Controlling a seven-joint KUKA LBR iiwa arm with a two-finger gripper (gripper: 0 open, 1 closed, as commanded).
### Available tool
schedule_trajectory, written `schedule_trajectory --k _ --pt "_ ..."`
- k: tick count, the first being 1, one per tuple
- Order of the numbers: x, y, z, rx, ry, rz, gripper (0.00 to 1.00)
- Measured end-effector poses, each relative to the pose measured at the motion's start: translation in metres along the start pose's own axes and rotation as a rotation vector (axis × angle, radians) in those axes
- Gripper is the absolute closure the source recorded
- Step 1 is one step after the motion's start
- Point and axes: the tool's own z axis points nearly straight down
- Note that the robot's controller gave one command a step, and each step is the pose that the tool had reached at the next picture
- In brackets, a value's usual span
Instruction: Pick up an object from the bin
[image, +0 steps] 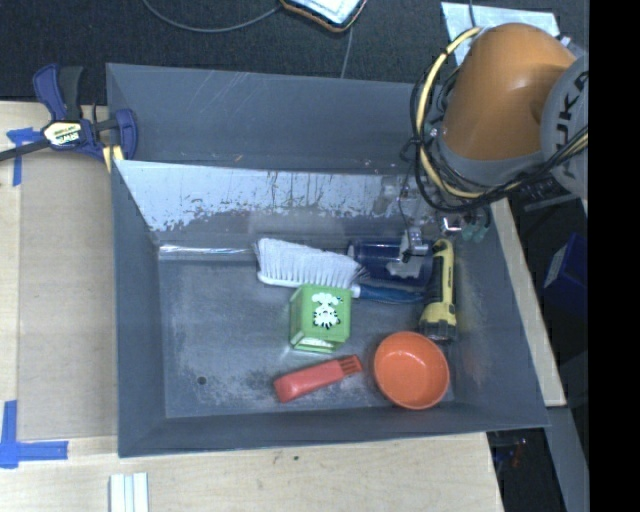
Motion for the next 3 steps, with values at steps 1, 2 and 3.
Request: schedule_trajectory --k 1,2,3 --pt "-0.001 0.0 -0.005 0.0 -0.009 -0.001 0.0" --pt "0.002 -0.009 0.132 -0.001 -0.037 -0.109 0.0" --pt "0.005 -0.009 0.114 0.001 -0.021 -0.111 0.0"
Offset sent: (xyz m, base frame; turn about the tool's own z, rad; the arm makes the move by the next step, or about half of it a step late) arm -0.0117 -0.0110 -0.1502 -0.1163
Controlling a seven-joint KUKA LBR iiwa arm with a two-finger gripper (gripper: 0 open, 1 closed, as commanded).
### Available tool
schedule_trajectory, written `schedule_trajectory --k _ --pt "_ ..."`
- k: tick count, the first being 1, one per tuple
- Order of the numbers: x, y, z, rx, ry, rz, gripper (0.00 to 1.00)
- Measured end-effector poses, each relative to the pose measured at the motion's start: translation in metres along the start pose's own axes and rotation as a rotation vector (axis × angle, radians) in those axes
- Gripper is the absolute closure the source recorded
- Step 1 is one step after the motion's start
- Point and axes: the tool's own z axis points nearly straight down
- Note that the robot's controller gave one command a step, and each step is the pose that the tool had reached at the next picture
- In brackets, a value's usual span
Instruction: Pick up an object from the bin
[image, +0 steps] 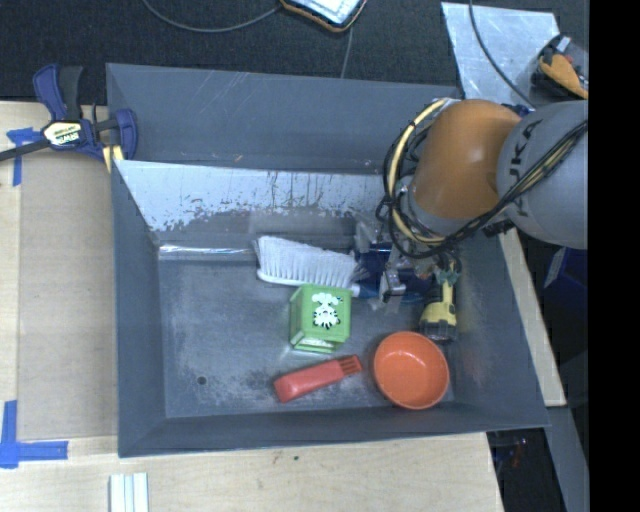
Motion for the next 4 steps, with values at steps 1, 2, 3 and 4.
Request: schedule_trajectory --k 1,2,3,4 --pt "-0.007 0.026 0.005 0.008 -0.029 -0.55 0.0" --pt "-0.003 0.02 0.033 -0.002 -0.002 0.173 0.0" --pt "-0.01 0.048 0.034 0.012 -0.021 -0.704 1.0" --pt "-0.011 0.053 0.034 0.013 -0.024 -0.776 1.0"
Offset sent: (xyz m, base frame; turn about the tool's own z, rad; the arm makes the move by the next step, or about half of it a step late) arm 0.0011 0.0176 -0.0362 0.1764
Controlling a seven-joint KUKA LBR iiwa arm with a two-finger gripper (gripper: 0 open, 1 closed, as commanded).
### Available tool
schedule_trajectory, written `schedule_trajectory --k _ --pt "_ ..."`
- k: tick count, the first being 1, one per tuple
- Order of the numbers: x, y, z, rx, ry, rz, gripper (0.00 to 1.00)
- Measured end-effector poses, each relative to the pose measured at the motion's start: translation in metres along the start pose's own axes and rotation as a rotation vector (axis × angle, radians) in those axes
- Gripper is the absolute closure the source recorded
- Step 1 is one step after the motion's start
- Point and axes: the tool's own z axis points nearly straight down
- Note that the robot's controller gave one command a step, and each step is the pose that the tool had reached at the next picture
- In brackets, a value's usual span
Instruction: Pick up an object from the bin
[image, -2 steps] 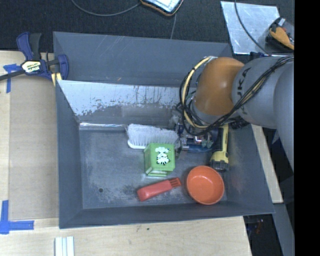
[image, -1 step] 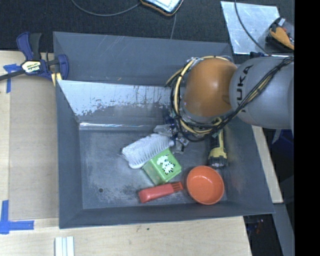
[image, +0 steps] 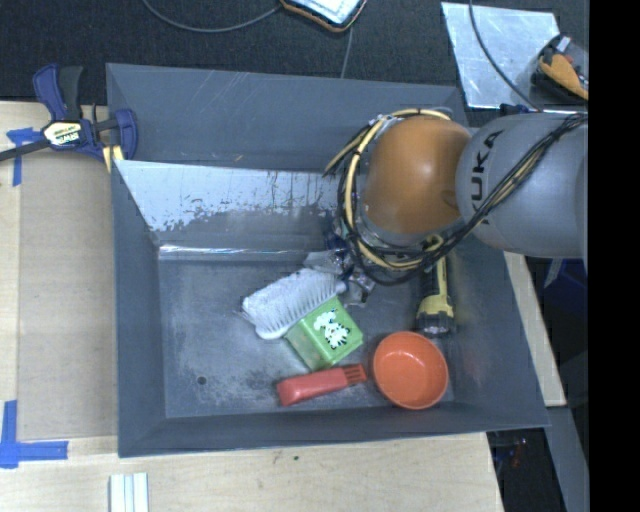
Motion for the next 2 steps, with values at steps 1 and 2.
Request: schedule_trajectory --k 1,2 --pt "0.001 0.003 -0.014 -0.009 0.004 0.002 1.0" --pt "-0.001 0.0 -0.049 -0.003 -0.001 0.004 1.0"
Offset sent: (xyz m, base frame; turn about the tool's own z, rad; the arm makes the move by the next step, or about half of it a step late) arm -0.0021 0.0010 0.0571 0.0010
